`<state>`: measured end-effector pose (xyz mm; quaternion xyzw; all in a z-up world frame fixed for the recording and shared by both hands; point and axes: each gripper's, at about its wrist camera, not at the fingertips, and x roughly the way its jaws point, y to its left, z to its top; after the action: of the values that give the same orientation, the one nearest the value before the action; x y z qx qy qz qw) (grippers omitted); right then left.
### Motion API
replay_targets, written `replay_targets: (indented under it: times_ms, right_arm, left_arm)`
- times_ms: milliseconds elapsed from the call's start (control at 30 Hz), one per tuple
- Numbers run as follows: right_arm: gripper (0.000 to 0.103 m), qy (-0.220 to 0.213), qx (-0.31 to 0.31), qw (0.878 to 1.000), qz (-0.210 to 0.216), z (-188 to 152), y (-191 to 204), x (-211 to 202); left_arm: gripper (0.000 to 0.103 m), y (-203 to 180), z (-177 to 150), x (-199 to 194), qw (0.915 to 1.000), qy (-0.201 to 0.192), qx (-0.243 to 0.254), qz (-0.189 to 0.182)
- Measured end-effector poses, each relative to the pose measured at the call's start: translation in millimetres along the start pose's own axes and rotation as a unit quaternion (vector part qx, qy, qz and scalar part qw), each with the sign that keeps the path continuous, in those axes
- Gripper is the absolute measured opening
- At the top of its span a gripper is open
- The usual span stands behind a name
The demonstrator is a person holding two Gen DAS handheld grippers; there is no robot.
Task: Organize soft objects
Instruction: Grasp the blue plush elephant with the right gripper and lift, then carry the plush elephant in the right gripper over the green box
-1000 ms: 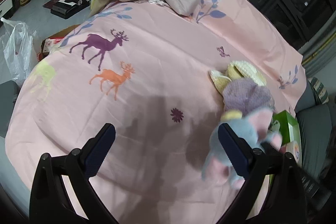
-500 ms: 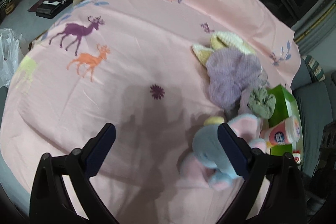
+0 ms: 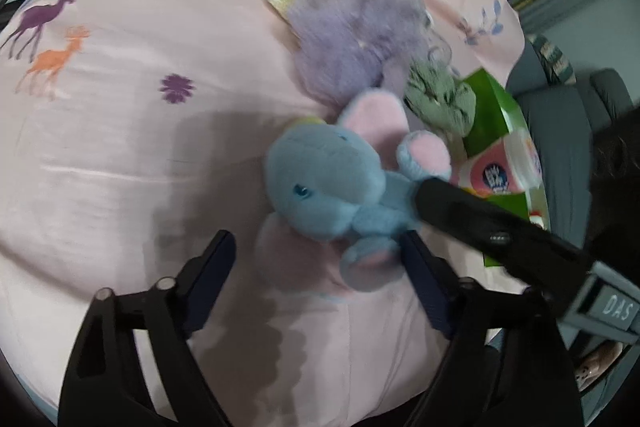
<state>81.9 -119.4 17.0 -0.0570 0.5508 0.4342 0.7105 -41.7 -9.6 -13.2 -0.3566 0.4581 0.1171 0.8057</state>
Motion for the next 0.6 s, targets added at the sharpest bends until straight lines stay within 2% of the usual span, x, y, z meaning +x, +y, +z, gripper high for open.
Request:
replay_targets:
  times_ms: [233, 300, 333, 433, 500, 600]
  right_arm:
    - [0.068, 0.015, 0.012, 1.000, -0.004, 1, -9, 22]
    - [0.068, 0.031, 0.022, 0.999, 0.002, 0, -15, 32]
    - [0.068, 0.038, 0.031, 0.999, 0.014, 0, -18, 36]
    - [0.066, 0.039, 0.039, 0.998, 0.025, -1, -20, 38]
    - [0.056, 0.035, 0.029, 0.999, 0.017, -2, -18, 34]
    - [0.056, 0.022, 0.022, 0.999, 0.025, -2, -14, 24]
  left_arm:
    - [0.069, -3, -3, 19, 0.9993, 0.027, 0.004, -0.028]
    - [0.056, -4, -3, 24, 0.9986, 0.036, 0.003, -0.039]
    - [0.055, -4, -3, 27, 0.9986, 0.040, 0.005, -0.035]
    - [0.055, -11, -4, 24, 0.9992, 0.027, 0.018, -0.022]
    - [0.051, -13, -4, 19, 0.9995, 0.012, 0.024, -0.018]
    - [0.048, -22, -3, 4, 0.9987, -0.020, 0.045, -0.012]
